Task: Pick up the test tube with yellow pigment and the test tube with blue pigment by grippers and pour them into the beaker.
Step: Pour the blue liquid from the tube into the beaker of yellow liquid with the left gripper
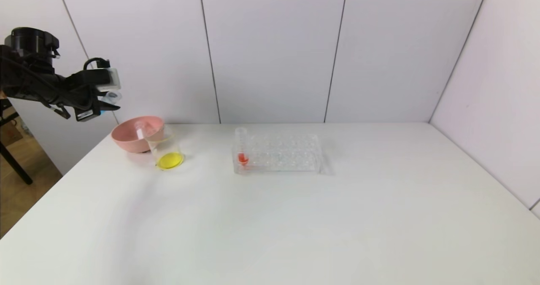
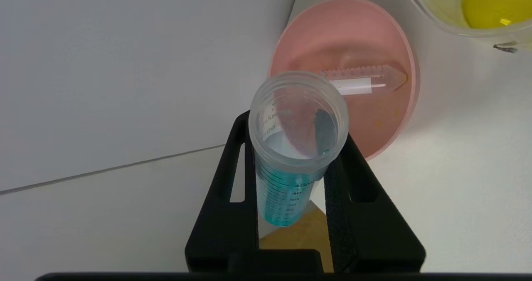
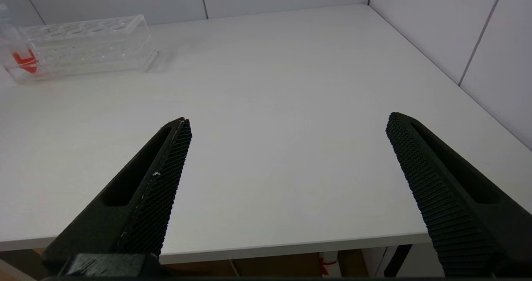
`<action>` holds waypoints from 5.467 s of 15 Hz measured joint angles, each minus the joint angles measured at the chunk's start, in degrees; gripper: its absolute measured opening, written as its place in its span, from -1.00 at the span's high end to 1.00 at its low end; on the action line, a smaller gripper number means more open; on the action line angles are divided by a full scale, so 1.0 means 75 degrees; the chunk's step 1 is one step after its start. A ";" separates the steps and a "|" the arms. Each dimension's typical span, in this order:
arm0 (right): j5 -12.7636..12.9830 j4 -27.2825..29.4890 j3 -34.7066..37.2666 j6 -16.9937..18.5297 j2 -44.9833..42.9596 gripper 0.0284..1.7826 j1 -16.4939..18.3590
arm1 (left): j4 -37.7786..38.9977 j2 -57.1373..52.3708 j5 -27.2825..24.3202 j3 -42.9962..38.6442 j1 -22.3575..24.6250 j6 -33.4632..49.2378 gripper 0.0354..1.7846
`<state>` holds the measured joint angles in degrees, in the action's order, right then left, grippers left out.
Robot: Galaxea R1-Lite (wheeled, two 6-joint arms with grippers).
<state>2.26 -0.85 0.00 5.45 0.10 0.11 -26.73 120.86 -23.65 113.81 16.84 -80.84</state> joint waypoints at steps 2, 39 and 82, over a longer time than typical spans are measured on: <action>0.0000 0.0000 0.0000 0.0000 0.0000 -0.92 -0.0002 | -0.0088 0.0028 0.0382 0.0000 -0.0096 -0.0159 0.51; 0.0000 0.0000 0.0000 0.0005 0.0000 -0.92 -0.0002 | -0.0621 0.0203 0.2360 0.0011 -0.1230 -0.1382 0.51; 0.0003 0.0000 0.0000 0.0000 0.0000 -0.92 -0.0002 | -0.1671 0.0197 0.3340 0.0070 -0.1621 -0.1029 0.51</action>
<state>2.28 -0.85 0.00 5.45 0.10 0.10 -39.27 122.33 1.40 114.34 4.68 -88.55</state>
